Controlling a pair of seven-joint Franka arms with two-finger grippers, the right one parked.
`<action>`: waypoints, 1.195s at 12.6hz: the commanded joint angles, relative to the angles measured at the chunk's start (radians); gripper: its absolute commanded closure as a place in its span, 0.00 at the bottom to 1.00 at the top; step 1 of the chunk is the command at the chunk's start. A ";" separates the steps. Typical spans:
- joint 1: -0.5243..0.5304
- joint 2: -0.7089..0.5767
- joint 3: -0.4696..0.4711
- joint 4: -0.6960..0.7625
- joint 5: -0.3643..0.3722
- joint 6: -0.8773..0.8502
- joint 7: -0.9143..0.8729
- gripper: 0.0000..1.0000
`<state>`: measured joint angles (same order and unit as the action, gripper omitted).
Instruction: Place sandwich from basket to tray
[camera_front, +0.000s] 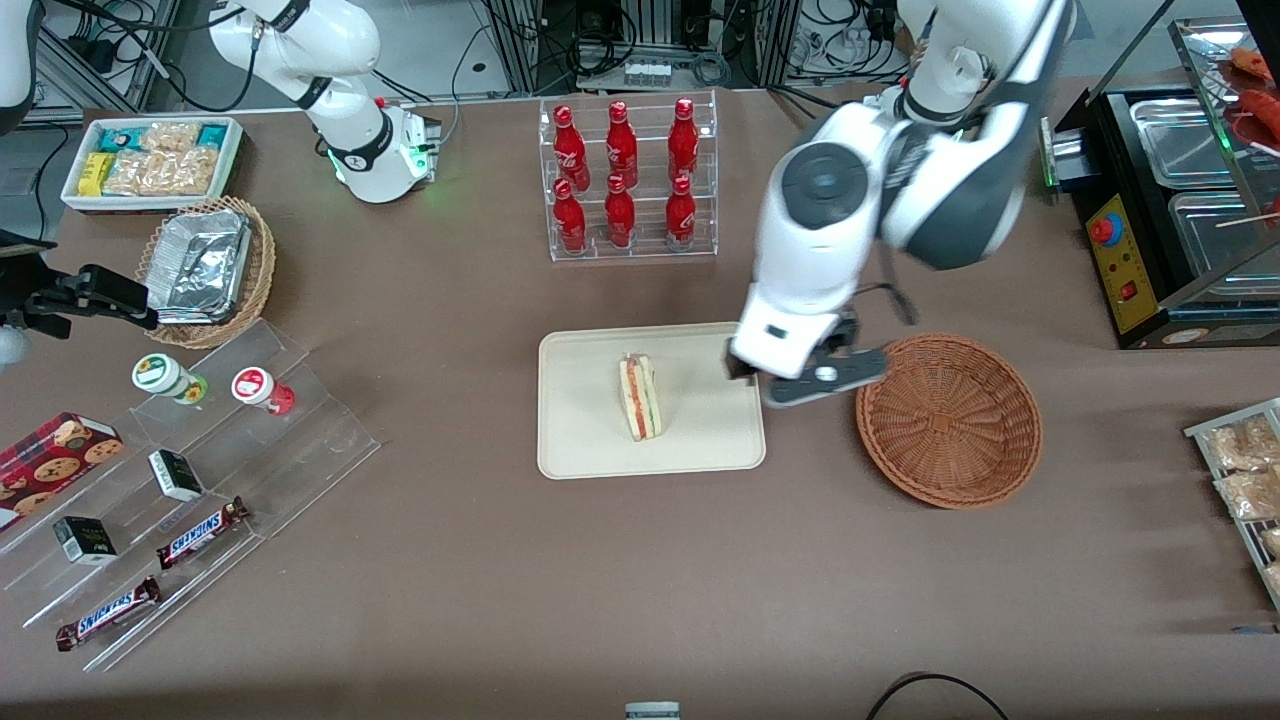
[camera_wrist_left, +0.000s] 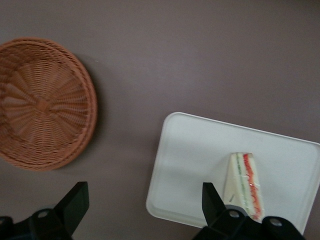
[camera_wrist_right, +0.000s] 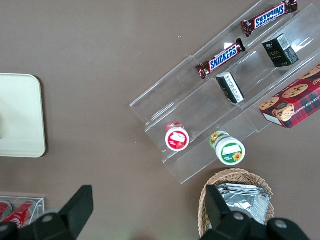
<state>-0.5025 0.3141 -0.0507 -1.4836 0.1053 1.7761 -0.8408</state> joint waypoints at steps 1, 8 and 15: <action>0.109 -0.081 -0.009 -0.020 -0.025 -0.102 0.086 0.00; 0.369 -0.159 -0.009 -0.024 -0.029 -0.245 0.400 0.00; 0.456 -0.369 -0.008 -0.211 -0.058 -0.250 0.586 0.00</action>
<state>-0.0581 0.0415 -0.0462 -1.5736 0.0616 1.4868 -0.2790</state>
